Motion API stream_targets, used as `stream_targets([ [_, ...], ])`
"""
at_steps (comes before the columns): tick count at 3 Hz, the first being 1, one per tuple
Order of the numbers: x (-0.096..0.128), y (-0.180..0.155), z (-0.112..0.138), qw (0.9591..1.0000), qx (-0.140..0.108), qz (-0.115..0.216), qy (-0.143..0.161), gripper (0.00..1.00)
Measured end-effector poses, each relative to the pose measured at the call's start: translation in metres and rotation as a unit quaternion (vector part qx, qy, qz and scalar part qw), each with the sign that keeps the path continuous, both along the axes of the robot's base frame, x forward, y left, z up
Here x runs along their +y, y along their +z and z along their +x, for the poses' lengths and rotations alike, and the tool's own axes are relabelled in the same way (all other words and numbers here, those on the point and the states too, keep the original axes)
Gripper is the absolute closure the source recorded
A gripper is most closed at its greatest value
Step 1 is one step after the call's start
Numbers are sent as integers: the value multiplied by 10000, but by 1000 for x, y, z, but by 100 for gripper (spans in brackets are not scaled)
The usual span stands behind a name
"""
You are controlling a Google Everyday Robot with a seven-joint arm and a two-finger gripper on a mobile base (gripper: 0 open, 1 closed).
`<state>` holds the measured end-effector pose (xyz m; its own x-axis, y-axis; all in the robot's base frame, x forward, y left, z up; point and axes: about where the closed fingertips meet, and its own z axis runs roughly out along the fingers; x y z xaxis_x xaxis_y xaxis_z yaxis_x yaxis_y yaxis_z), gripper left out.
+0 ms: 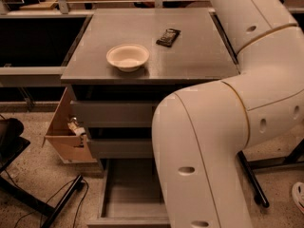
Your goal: Pick rxbar chocolate from bottom drawer and place on counter
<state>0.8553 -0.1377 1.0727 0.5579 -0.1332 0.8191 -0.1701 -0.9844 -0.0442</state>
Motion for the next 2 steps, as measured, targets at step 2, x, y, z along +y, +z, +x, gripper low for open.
stream_targets([
  [2, -90, 65, -44, 9837, -1051, 741, -1254, 0],
])
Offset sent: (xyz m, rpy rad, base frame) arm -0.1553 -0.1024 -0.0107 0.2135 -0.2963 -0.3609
